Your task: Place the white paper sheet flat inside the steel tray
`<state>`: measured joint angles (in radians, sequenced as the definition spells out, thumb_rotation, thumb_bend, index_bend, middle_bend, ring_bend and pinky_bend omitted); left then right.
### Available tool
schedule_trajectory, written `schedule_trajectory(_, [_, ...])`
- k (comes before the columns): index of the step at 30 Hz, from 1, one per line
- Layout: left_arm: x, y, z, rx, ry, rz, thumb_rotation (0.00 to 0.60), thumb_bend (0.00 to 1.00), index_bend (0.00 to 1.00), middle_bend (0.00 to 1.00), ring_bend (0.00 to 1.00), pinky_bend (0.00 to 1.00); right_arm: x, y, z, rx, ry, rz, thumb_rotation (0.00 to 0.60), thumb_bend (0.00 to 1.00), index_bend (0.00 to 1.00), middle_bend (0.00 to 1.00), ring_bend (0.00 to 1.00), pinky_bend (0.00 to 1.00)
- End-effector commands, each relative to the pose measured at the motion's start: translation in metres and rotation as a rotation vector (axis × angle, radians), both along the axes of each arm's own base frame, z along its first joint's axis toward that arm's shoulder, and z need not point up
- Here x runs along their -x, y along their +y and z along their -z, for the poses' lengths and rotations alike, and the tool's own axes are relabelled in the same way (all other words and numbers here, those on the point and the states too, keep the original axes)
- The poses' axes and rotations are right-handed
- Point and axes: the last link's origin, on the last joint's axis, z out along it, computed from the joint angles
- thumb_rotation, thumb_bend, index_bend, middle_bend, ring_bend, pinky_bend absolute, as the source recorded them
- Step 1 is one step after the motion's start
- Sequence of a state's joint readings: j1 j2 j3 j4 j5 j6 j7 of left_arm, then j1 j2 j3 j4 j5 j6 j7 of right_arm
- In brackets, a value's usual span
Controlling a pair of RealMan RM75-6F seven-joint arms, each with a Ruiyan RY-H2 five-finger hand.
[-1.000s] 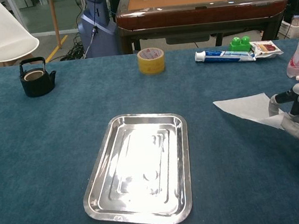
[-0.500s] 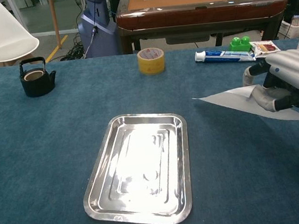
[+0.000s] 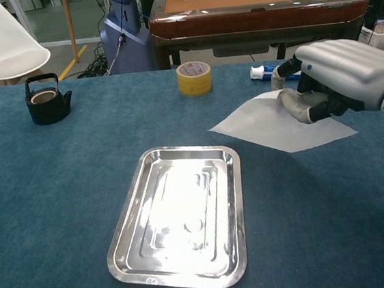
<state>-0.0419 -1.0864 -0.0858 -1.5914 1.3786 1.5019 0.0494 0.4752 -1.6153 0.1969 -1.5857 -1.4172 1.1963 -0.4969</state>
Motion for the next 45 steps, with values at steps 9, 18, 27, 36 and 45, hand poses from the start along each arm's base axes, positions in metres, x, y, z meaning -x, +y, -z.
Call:
schedule_trajectory(9, [0.001,-0.001,-0.004,-0.006,-0.006,-0.002,0.600,0.24,0.25,0.37,0.35,0.56,-0.037,-0.002,0.011,-0.009,-0.033,-0.016,0.600,0.63,0.55,1.00,1.00,1.00])
schedule_trajectory(18, [0.001,-0.001,-0.005,-0.008,-0.006,-0.002,0.600,0.24,0.26,0.37,0.35,0.56,-0.054,0.002,0.012,-0.013,-0.057,-0.038,0.600,0.63,0.55,1.00,1.00,1.00])
schedule_trajectory(27, [0.001,-0.001,-0.004,-0.002,-0.006,-0.005,0.600,0.24,0.26,0.37,0.35,0.56,-0.073,0.010,0.015,-0.016,-0.076,-0.056,0.600,0.64,0.55,1.00,1.00,1.00])
schedule_trajectory(36, [0.001,-0.001,-0.005,-0.001,-0.007,-0.009,0.600,0.24,0.26,0.37,0.35,0.56,-0.076,0.015,0.020,-0.026,-0.053,-0.047,0.600,0.64,0.55,1.00,1.00,1.00])
schedule_trajectory(45, [0.002,-0.001,-0.003,0.006,-0.007,-0.010,0.600,0.24,0.26,0.37,0.35,0.56,-0.077,0.016,0.027,-0.036,-0.040,-0.018,0.600,0.64,0.55,1.00,1.00,1.00])
